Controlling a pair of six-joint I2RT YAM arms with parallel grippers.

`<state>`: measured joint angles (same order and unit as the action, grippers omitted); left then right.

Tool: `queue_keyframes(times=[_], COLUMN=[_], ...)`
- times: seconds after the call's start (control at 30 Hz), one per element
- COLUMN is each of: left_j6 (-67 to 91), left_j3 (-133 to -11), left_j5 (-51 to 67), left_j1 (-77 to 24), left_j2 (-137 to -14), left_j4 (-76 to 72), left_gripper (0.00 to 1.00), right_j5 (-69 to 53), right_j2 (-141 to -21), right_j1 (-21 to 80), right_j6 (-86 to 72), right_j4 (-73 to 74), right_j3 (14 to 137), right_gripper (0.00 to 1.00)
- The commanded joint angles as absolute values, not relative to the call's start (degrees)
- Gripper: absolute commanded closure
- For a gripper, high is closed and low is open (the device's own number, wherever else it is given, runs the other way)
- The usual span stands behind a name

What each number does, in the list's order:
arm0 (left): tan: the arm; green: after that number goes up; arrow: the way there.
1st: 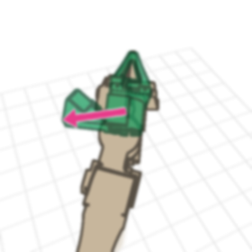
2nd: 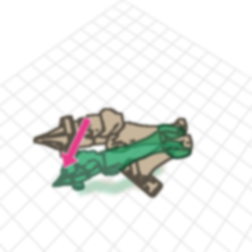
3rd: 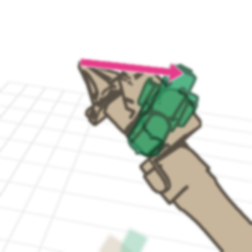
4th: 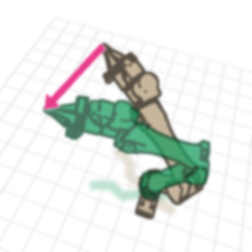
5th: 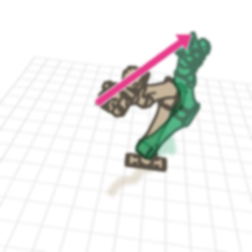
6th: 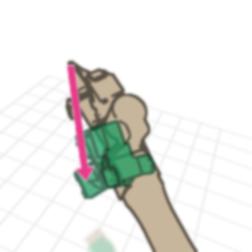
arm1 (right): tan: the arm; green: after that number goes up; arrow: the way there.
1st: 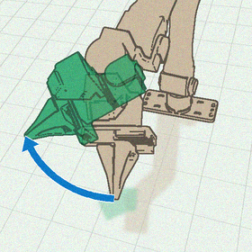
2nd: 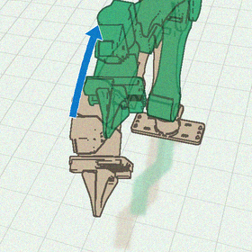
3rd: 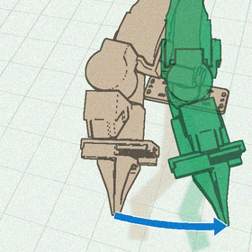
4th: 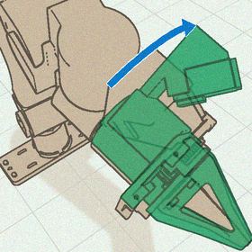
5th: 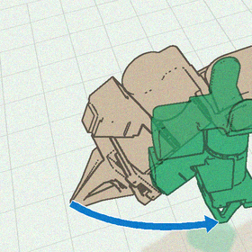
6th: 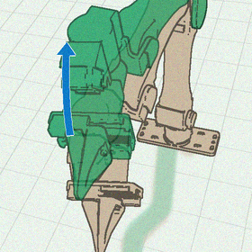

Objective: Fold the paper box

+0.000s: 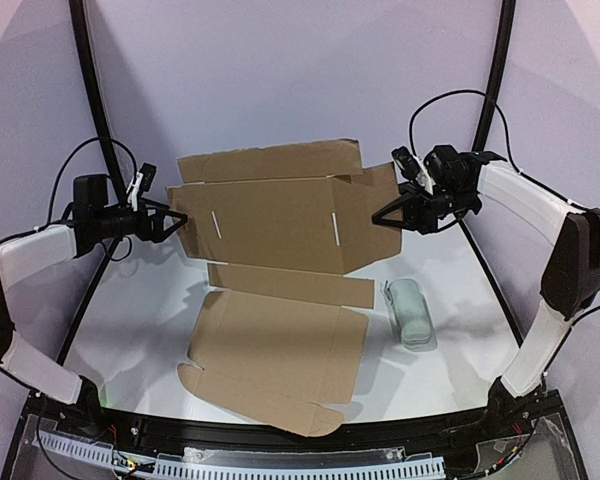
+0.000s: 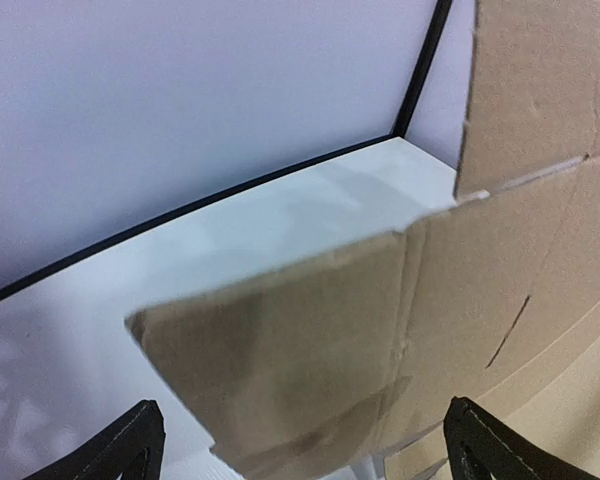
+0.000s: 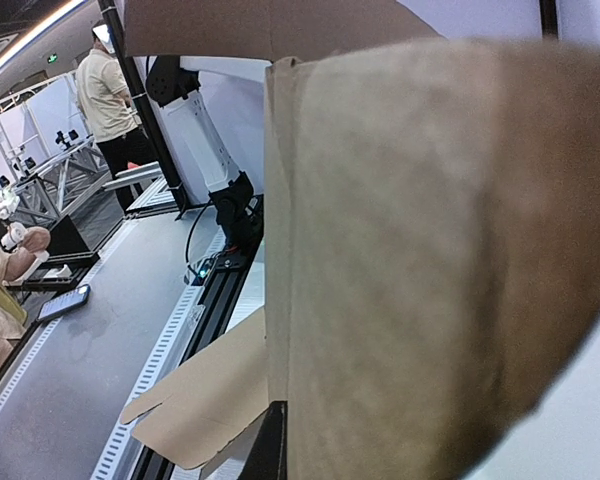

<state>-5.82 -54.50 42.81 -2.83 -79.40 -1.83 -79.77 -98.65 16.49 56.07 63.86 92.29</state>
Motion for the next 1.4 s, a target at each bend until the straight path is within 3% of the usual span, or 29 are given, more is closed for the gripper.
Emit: queue_keyframes(times=[0.0,0.1,0.3,0.43,0.57,0.63,0.77,0.83,0.97,1.03,1.1,1.13,1.17,1.37], left_j6=[-9.9,-9.7,-8.0,-6.6,-9.4,-10.1,-13.3,-15.7,-19.0,-19.6,-19.7,-18.3,-17.0,-8.0], left_j3=[-56.7,-55.9,-59.8,-58.6,-58.0,-57.0,-57.5,-57.5,-55.2,-54.4,-53.3,-52.3,-51.8,-51.3], left_j5=[47.3,50.2,68.8,71.1,71.9,71.4,69.7,68.6,64.4,63.1,62.3,61.1,60.1,53.4], left_j1=[-1.6,-0.6,-0.5,-0.5,-0.5,-0.5,-0.5,-0.5,-0.5,-0.5,-0.5,-0.5,-0.6,-1.2], left_j2=[-80.6,-81.1,-84.5,-84.1,-83.1,-82.6,-81.3,-80.2,-76.7,-74.8,-73.1,-72.1,-71.3,-71.4], left_j4=[-1.4,-5.8,-8.0,-11.0,-7.9,-6.8,-1.3,1.8,4.9,5.2,4.5,3.1,1.7,-3.1], left_gripper=[0.0,0.0,0.0,0.0,0.24,0.45,0.72,0.91,0.99,0.99,0.99,0.99,0.99,0.99], right_j5=[-79.5,-79.5,-79.2,-79.1,-78.0,-76.7,-76.1,-74.6,-63.6,-56.7,-50.4,-42.6,-38.4,-20.3], right_j2=[-95.6,-95.0,-94.3,-94.5,-94.6,-94.5,-95.2,-95.6,-94.3,-93.5,-92.7,-91.6,-90.9,-83.5], right_j1=[16.9,16.9,16.9,16.9,16.9,16.9,17.0,16.9,16.9,16.8,16.7,16.6,16.5,16.0], right_j6=[56.8,56.5,57.8,56.5,52.3,48.9,46.7,44.0,31.4,27.5,23.8,20.6,18.8,14.6], right_j4=[65.3,65.8,68.9,68.3,63.6,59.8,57.5,54.7,41.2,36.1,31.8,27.8,26.3,18.2], right_j3=[93.9,94.2,95.3,95.9,95.8,95.5,96.1,96.0,92.2,90.7,89.4,88.5,87.8,78.7], right_gripper=[1.0,1.0,1.0,1.0,1.0,1.0,1.0,1.0,0.98,0.82,0.57,0.07,0.02,0.02])
